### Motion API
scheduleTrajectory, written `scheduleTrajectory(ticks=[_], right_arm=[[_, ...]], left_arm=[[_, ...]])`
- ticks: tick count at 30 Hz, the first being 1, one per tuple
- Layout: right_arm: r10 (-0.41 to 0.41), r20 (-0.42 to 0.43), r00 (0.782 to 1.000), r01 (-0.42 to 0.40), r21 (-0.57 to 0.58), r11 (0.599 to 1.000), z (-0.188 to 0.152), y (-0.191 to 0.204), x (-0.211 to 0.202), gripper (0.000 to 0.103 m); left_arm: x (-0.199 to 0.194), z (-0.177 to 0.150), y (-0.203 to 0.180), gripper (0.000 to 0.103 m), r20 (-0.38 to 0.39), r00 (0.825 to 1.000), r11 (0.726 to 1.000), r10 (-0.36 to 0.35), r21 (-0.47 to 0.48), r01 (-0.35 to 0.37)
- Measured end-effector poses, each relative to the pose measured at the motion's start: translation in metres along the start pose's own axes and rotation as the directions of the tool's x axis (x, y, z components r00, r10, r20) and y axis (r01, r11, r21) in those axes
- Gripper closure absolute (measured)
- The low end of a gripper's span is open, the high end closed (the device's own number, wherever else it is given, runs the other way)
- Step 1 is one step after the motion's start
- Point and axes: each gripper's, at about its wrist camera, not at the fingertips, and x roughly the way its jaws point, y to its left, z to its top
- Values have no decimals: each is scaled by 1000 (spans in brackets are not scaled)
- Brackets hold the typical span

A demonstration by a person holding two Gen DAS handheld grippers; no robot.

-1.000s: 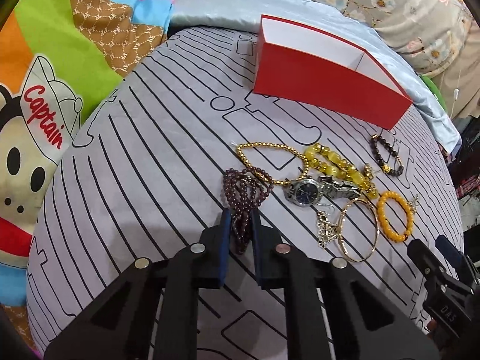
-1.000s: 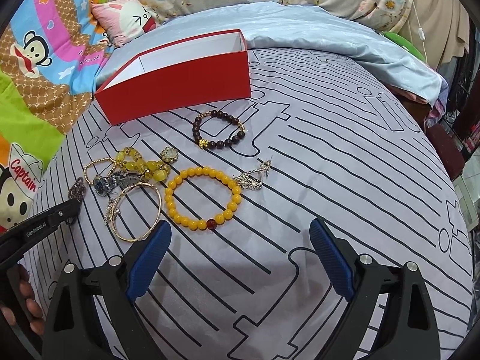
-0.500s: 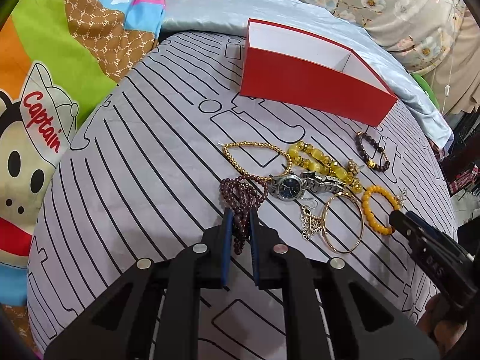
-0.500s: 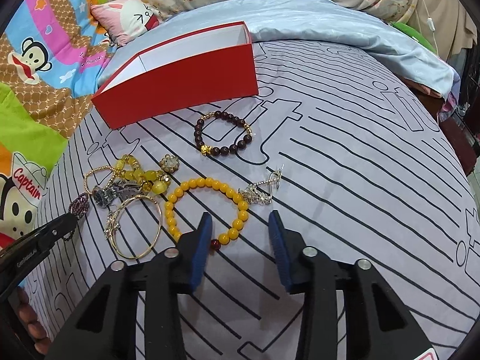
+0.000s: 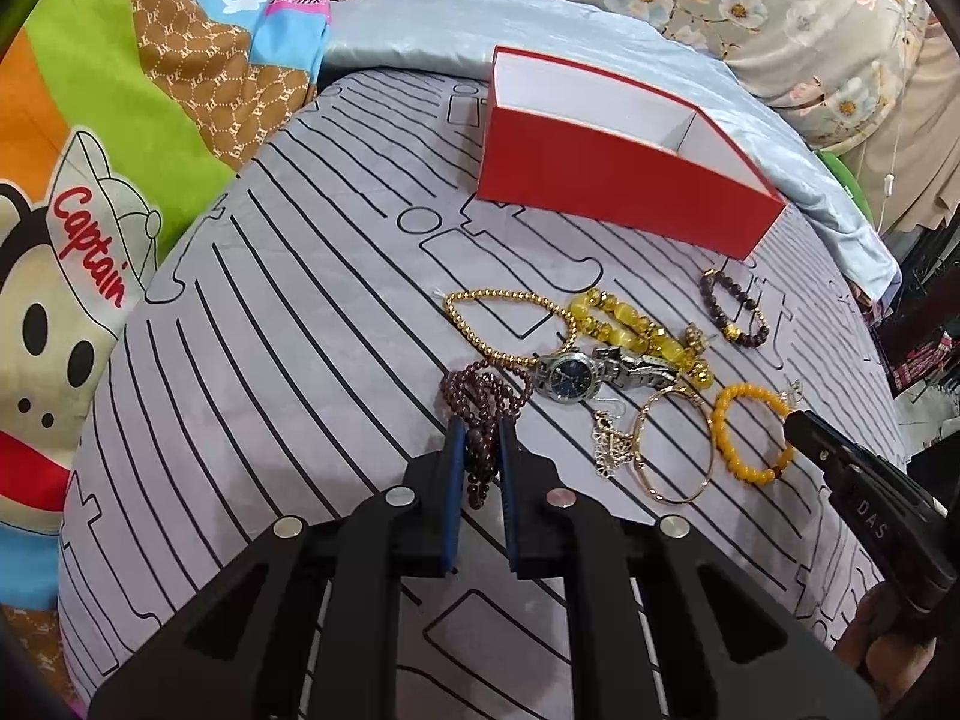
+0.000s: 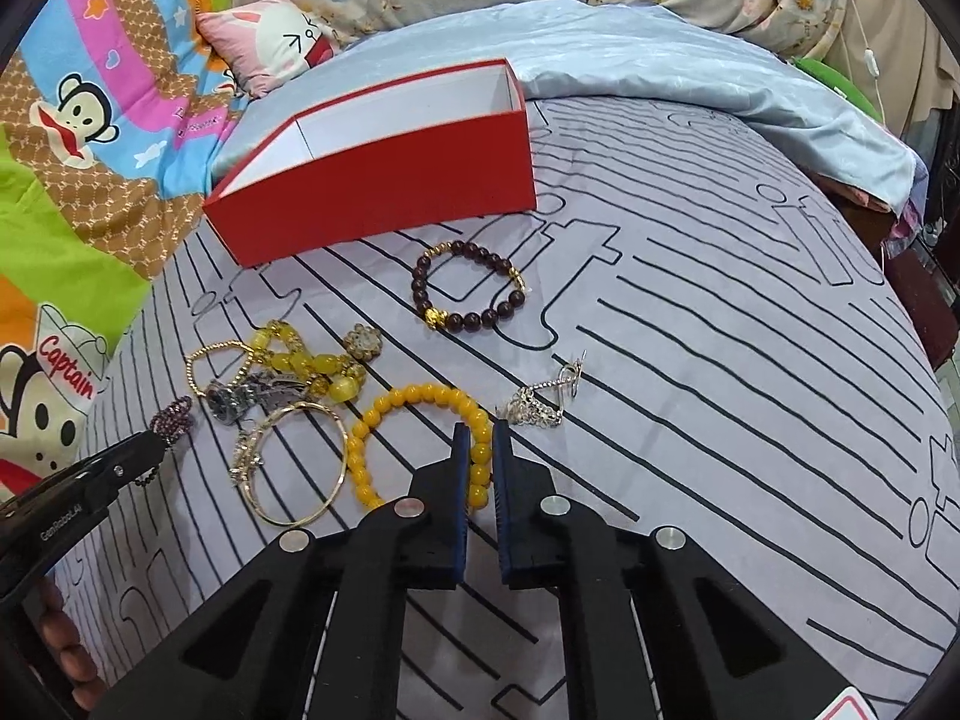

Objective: Organize jewelry
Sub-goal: 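Lift the red bead strand with the left tool while the right tool grasps the yellow round-bead bracelet, then carry both held bracelets over the red box and open both tools to drop them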

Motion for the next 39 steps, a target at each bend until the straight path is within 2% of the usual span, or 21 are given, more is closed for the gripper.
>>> scheduleTrajectory(ticks=[15, 20, 24, 27, 32, 39], right_arm=[[49, 107, 993, -45, -39, 998, 29, 6, -47, 97], [63, 149, 987, -52, -74, 996, 55, 9, -55, 97], [94, 180, 979, -77, -96, 992, 89, 13, -56, 97], [115, 198, 973, -91, -127, 988, 121, 20, -51, 97], [154, 200, 968, -121, -166, 979, 181, 38, -23, 97], [223, 131, 966, -206, -134, 969, 232, 47, 43, 97]], left_arm=[[-41, 25, -13, 93, 88, 995, 998, -45, 35, 42], [-44, 49, -20, 93, 113, 991, 996, -71, 58, 64], [-43, 84, -28, 93, 141, 985, 993, -100, 81, 89], [-38, 117, -35, 93, 179, 978, 991, -103, 107, 85], [-15, 168, -45, 93, 201, 972, 986, -120, 137, 93], [34, 214, -60, 93, 190, 975, 983, -111, 166, 79]])
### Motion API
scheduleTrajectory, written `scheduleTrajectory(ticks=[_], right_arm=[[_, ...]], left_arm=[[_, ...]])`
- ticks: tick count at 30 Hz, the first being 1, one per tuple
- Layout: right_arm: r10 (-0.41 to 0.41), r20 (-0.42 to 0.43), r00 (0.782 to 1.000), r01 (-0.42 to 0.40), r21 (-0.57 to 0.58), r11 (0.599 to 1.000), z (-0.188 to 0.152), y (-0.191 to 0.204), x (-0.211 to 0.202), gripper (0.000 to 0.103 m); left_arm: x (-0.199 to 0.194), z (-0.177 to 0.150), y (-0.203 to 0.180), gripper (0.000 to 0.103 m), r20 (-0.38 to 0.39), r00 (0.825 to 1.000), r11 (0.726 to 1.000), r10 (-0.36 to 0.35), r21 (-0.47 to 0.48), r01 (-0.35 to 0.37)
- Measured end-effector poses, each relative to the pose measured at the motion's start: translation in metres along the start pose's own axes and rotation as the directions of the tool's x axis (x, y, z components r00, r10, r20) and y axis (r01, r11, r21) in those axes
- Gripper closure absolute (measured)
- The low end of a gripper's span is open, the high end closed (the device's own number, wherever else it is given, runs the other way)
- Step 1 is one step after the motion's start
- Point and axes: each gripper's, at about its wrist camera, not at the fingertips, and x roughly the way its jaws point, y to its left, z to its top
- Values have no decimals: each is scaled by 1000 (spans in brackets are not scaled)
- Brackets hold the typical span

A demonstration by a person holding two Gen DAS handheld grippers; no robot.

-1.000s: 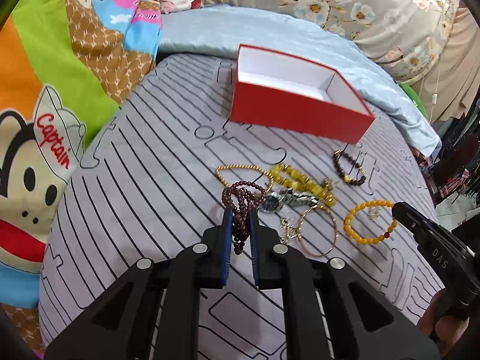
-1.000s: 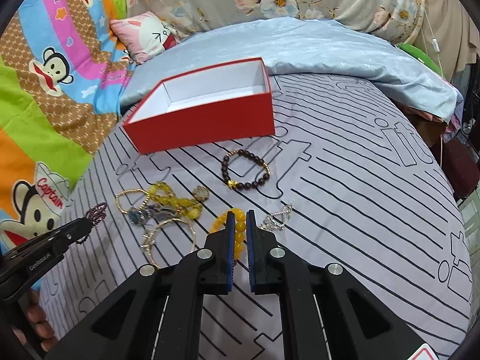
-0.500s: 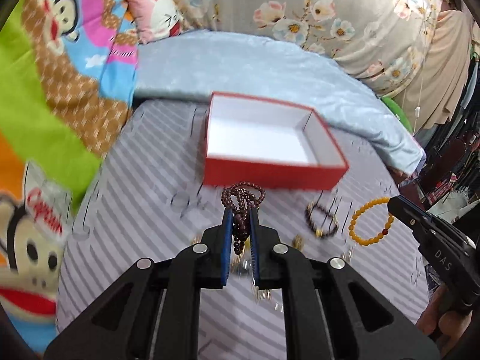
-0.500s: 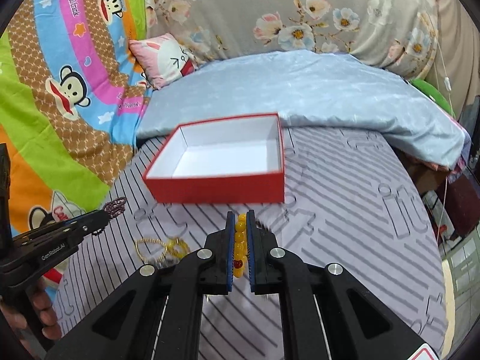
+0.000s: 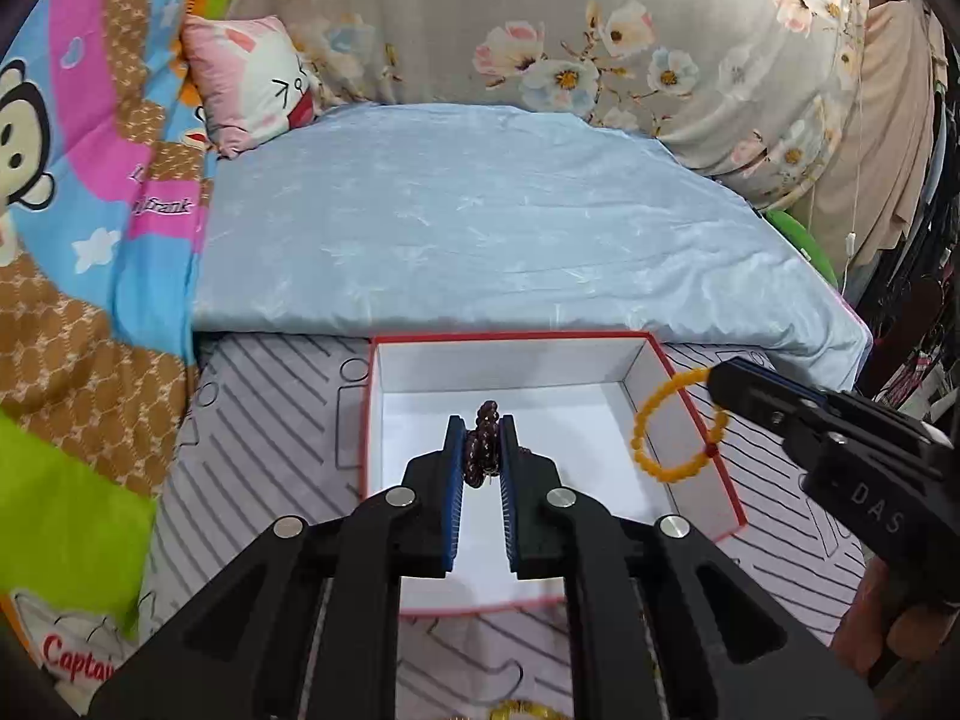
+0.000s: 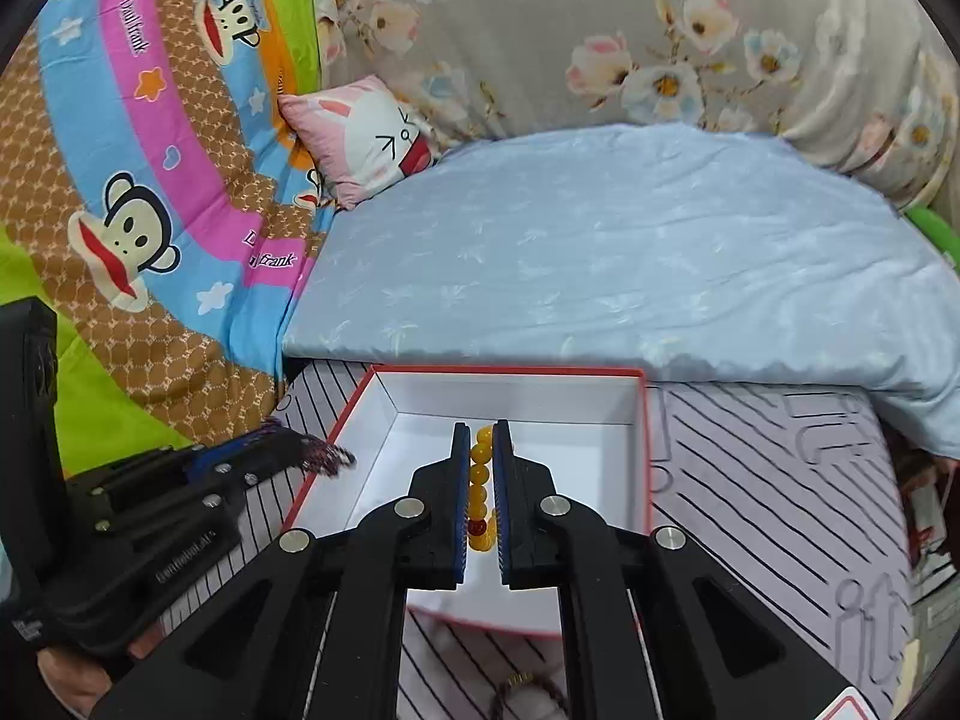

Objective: Organize jewelry
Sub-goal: 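Carry both held bracelets over the red box and open both tools to drop them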

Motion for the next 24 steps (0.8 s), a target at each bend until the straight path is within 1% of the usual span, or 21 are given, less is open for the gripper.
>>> scheduleTrajectory(ticks=[4, 6, 8, 10, 13, 14, 16, 17, 18, 19, 20, 24], right_arm=[[17, -55, 998, -16, 24, 1000, 3, -9, 39, 97], [13, -77, 997, -11, 27, 1000, 1, -11, 54, 96], [-8, -99, 995, 10, 18, 1000, 0, -14, 69, 96], [-24, -120, 992, 26, 15, 1000, -2, -19, 82, 96], [-93, -128, 987, 92, -11, 996, -5, -25, 93, 95], [-114, -123, 986, 113, -15, 993, -5, -28, 93, 90], [-151, -102, 983, 148, -34, 988, -6, -29, 86, 84], [-172, -85, 981, 169, -45, 985, -5, -31, 80, 79], [-195, -61, 979, 192, -54, 980, -6, -31, 71, 76], [-202, -47, 978, 199, -58, 978, -5, -31, 64, 70], [-207, -30, 978, 205, -60, 977, -6, -31, 55, 65], [-226, 14, 974, 226, -80, 971, -16, -26, 20, 58]], left_arm=[[37, 8, 0, 93, -36, 999, 1000, 1, 14, -1], [52, 10, 0, 93, -53, 999, 1000, 2, 15, -1], [67, 13, 1, 93, -69, 998, 1000, -6, 10, 7], [76, 14, 3, 93, -74, 997, 1000, 2, 9, -2], [87, 15, 4, 90, -72, 997, 999, 34, 18, -33], [89, 15, 4, 88, -66, 997, 999, 40, 18, -39], [90, 15, 5, 83, -53, 996, 997, 75, 27, -73], [88, 15, 6, 75, -42, 995, 996, 87, 32, -86], [84, 15, 7, 65, -35, 995, 995, 94, 30, -93], [79, 15, 9, 61, -23, 995, 995, 98, 24, -97], [73, 15, 10, 55, -8, 995, 994, 104, 18, -104], [44, 8, 10, 49, 33, 990, 990, 138, 29, -139]])
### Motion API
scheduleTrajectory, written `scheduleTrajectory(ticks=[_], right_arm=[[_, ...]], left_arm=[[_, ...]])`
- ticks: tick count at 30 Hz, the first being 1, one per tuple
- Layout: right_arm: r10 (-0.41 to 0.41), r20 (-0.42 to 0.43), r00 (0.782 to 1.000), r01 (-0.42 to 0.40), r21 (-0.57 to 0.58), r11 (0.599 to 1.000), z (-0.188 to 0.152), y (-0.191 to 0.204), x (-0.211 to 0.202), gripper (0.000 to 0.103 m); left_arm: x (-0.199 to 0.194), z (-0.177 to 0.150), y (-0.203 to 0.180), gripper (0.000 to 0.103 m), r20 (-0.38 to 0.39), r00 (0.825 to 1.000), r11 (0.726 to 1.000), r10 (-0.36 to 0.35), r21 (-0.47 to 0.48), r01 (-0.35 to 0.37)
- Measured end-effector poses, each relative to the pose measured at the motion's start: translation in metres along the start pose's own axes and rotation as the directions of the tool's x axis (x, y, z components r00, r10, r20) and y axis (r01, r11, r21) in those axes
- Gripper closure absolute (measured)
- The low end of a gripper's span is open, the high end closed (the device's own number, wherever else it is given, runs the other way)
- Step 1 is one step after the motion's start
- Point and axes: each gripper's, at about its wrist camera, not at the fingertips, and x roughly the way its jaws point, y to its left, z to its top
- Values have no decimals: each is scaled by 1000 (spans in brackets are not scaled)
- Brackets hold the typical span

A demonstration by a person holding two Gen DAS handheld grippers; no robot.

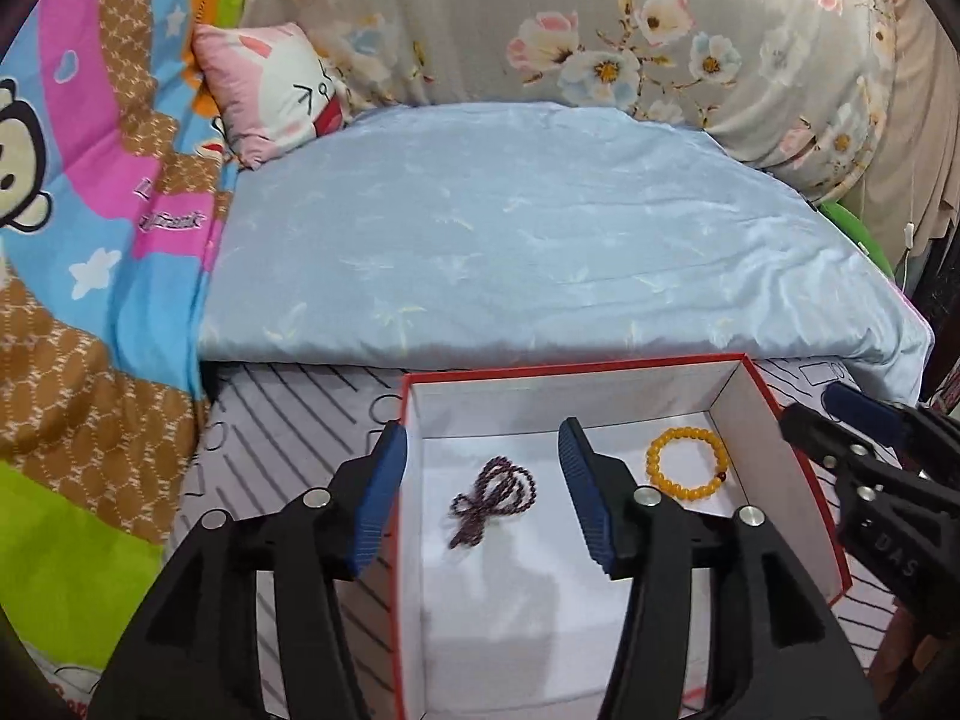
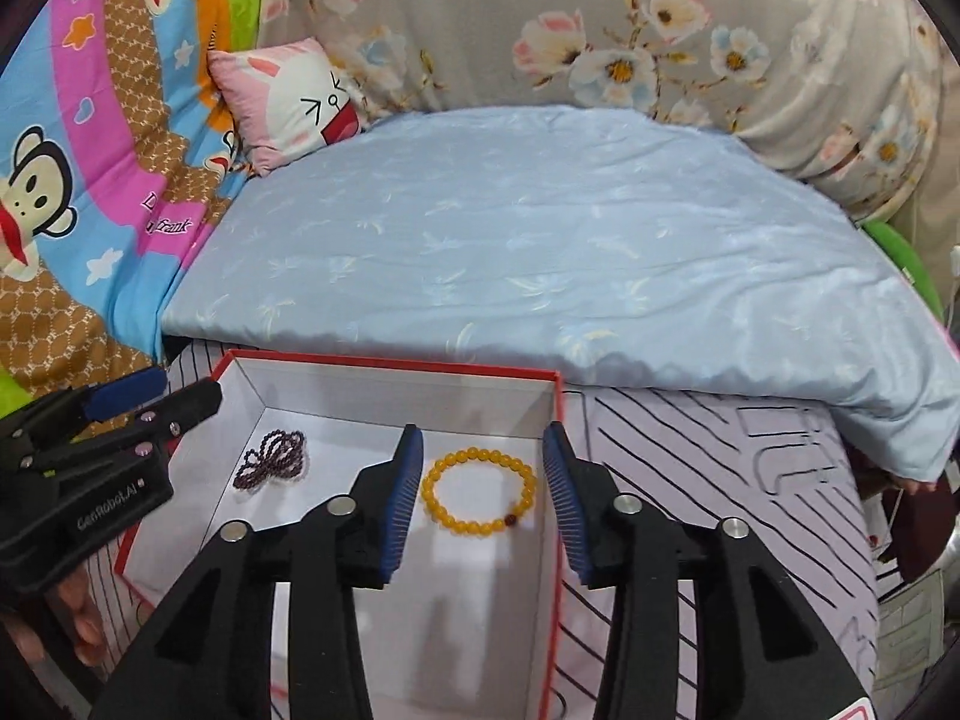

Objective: Organize jewelry
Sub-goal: 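Carry both held bracelets over the red box and open both tools to drop them, then withdraw the left tool from the box while the right tool reaches the dark brown bead bracelet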

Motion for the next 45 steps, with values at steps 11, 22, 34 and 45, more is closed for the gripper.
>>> scheduleTrajectory(ticks=[11, 22, 34, 45], right_arm=[[27, -1, 1000, -27, 27, 999, -77, 7, -75, 50], [59, -85, 995, -51, 93, 994, -155, 12, -107, 50], [58, -155, 986, -40, 115, 993, -209, 14, -121, 50], [61, -147, 987, -37, 162, 986, -200, -4, -109, 50]], left_arm=[[-74, -61, 16, 47, -9, 1000, 1000, 27, -11, -27], [-104, -154, 23, 39, -118, 993, 998, 12, -54, -19], [-116, -205, 16, 39, -186, 982, 997, -19, -78, 5], [-114, -210, 1, 39, -199, 980, 996, -28, -88, 11]])
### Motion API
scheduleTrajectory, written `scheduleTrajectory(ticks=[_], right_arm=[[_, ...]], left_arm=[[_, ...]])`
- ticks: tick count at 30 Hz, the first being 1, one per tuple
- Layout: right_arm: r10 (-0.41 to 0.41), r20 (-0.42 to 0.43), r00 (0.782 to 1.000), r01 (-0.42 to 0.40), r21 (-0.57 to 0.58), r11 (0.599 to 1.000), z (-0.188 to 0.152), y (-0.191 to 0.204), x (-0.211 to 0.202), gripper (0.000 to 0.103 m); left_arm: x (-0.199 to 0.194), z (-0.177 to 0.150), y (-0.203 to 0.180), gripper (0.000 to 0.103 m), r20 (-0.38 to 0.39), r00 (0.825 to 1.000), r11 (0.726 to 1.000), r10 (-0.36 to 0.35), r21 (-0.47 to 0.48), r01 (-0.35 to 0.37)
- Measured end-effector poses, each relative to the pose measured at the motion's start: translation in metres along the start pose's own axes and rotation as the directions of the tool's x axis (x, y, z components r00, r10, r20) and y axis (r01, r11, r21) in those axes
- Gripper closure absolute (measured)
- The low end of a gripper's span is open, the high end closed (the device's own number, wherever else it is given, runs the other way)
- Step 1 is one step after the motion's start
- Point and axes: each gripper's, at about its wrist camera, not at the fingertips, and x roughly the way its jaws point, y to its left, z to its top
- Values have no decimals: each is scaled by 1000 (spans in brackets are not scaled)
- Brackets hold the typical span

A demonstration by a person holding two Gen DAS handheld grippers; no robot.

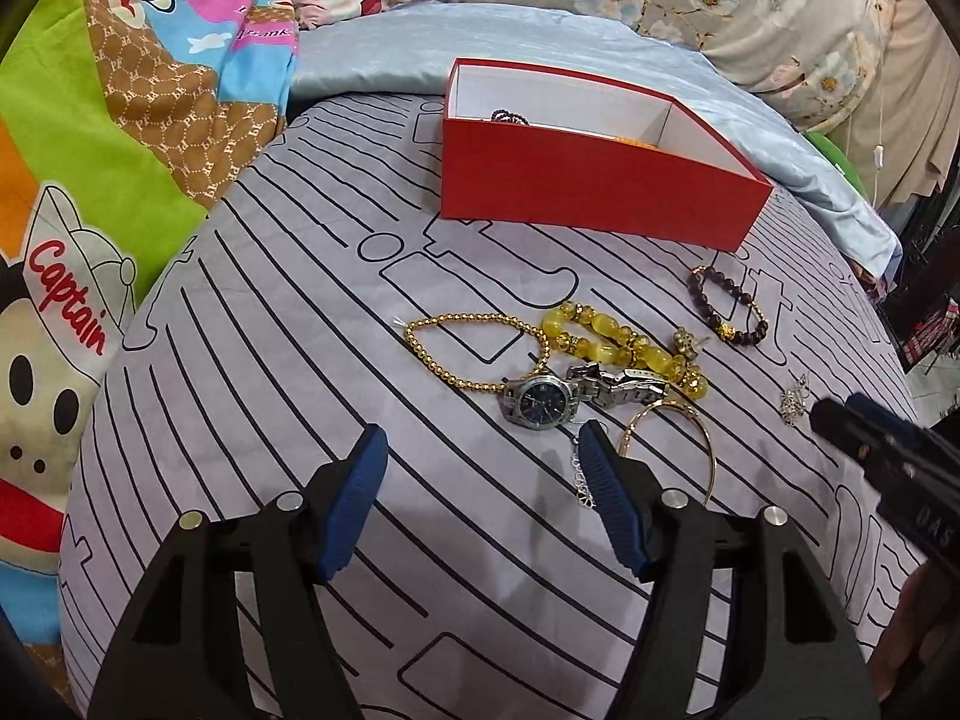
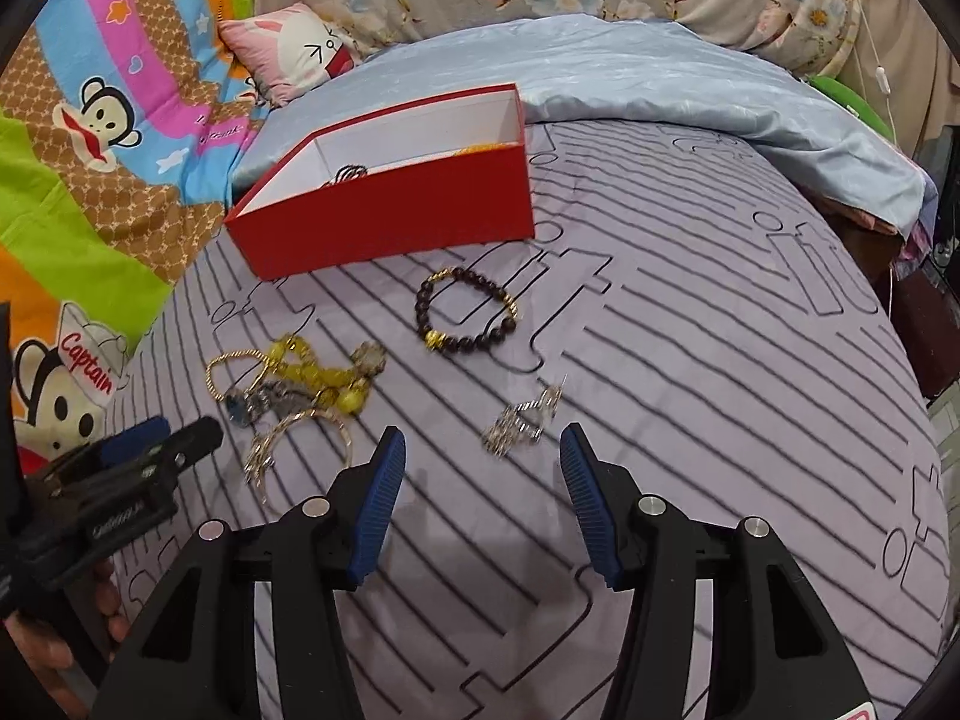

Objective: Organize jewelry
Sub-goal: 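Withdraw the left tool from the box while the right tool reaches the dark brown bead bracelet, then close the right tool on the brown bead bracelet and lift it while the left tool reaches the silver watch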

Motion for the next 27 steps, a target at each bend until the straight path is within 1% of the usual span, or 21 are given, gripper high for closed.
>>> scheduleTrajectory(ticks=[4, 11, 16, 21, 27], right_arm=[[2, 4, 1000, -2, 17, 1000, 16, -7, 13, 50], [-10, -5, 1000, 10, -7, 1000, 39, -4, 42, 57], [-19, -28, 999, 18, -35, 999, 48, 2, 63, 60], [-36, -32, 999, 34, -67, 997, 52, 10, 73, 64], [-56, -29, 998, 53, -98, 994, 54, 14, 78, 81]], left_arm=[[2, 1, 4, 39, -3, 1000, 1000, 10, -12, -10], [7, 4, 14, 39, -10, 1000, 999, 23, -35, -23], [10, 8, 21, 39, -13, 999, 998, 31, -51, -31], [11, 10, 23, 39, -15, 1000, 998, 20, -54, -21], [13, 9, 15, 39, -27, 1000, 999, -8, -37, 7]])
